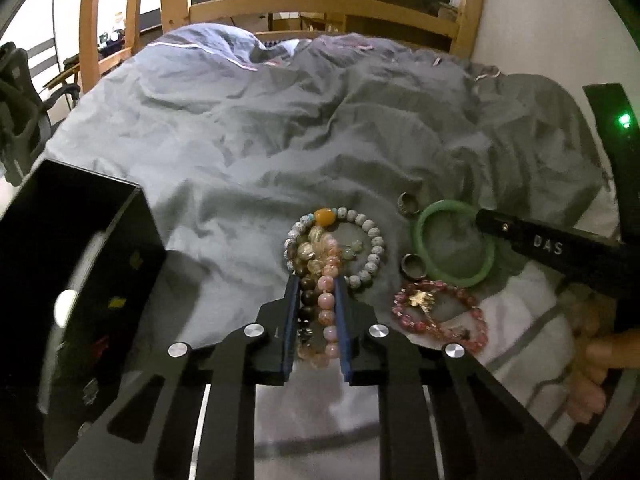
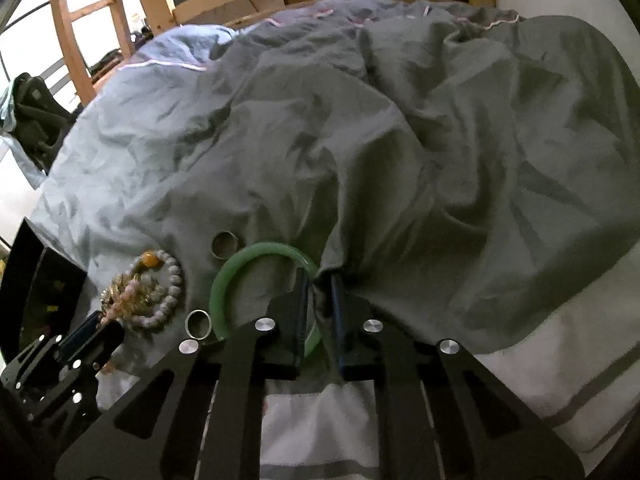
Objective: Organize jewelry
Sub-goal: 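Grasp the green jade bangle with the right tool while the left tool grasps the dark bead bracelet, then lift the green bangle with the right tool while the left tool lifts the dark bracelet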
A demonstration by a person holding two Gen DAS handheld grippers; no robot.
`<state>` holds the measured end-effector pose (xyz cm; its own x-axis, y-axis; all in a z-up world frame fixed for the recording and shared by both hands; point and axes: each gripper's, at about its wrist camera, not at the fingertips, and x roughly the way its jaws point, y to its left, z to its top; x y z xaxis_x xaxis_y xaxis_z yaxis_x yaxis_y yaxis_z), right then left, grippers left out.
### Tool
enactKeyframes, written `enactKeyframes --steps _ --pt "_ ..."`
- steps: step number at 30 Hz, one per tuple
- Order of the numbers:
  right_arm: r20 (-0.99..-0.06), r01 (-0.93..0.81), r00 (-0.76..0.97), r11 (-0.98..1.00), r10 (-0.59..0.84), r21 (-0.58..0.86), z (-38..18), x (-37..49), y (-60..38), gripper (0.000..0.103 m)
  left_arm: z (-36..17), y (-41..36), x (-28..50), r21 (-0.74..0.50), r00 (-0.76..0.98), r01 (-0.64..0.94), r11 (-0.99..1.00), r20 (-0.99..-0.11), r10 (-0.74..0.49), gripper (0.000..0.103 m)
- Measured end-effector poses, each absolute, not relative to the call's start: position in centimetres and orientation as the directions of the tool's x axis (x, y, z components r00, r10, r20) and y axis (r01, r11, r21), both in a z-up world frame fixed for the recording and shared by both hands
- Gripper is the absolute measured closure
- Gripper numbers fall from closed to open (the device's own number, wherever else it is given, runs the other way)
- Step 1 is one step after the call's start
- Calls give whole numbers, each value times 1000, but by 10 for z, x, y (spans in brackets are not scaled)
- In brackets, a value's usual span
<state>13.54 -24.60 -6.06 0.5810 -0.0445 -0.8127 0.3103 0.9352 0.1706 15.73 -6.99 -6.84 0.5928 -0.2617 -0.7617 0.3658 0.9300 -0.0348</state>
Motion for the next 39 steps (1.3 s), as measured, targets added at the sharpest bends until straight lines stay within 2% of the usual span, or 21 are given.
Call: enactKeyframes --steps 6,7,8,10,11,12,16,17,18,19,20,21,22,24,25,26,28,31,39 --pt "-750 201 660 954 37 224 -37 126 -228 97 -35 -56 138 -68 617 366 928 -729 -297 89" --pt "-757 168 651 963 51 209 -37 126 -220 97 -30 -54 136 -71 620 368 927 -724 -302 103" --pt "-762 158 645 968 50 197 -39 128 -215 95 -25 -52 134 -76 620 370 926 -723 -306 103" --pt "-786 159 617 976 19 148 -50 132 -209 79 -15 -47 129 -78 633 364 928 -711 -308 103" --pt "-811 162 586 980 -1 115 -60 137 -207 62 -12 -45 128 -74 637 363 929 -708 -305 103" --pt "-825 160 565 981 0 110 -67 140 -206 59 -10 -44 127 -73 639 359 930 -707 -302 103" --pt "-850 141 527 988 -26 57 -81 146 -198 59 -16 -45 128 -65 613 379 923 -730 -303 103" --pt "-852 138 522 989 -28 51 -82 146 -197 62 -22 -48 128 -57 600 390 919 -741 -301 100" --pt "-855 135 518 990 -31 46 -82 147 -197 72 -32 -51 127 -50 585 401 915 -755 -297 95" --pt "-858 124 512 991 -28 42 -84 146 -196 75 -38 -53 127 -39 577 400 916 -765 -285 71" --pt "-860 115 509 992 -18 47 -86 146 -195 81 -47 -56 128 -21 577 394 919 -773 -265 43" --pt "-860 112 510 992 -12 52 -87 146 -194 86 -58 -60 129 -1 580 384 923 -777 -243 33" --pt "-857 104 515 993 -3 58 -84 146 -194 90 -66 -62 131 4 572 384 923 -786 -235 33" --pt "-851 94 526 994 1 60 -81 143 -194 96 -84 -66 139 -11 518 397 918 -823 -234 47" --pt "-845 96 535 993 6 68 -80 141 -194 98 -93 -67 143 -36 480 399 916 -843 -242 76" --pt "-840 100 543 992 12 79 -78 141 -195 98 -98 -66 146 -57 455 397 916 -855 -250 94" --pt "-828 113 560 988 27 109 -75 142 -199 100 -100 -59 151 -117 429 380 918 -856 -287 95" --pt "-795 124 605 982 41 145 -62 139 -203 101 -86 -52 151 -140 454 374 917 -835 -313 96" --pt "-685 63 720 973 111 224 -24 127 -200 103 -47 -48 140 -142 503 367 919 -801 -325 96"
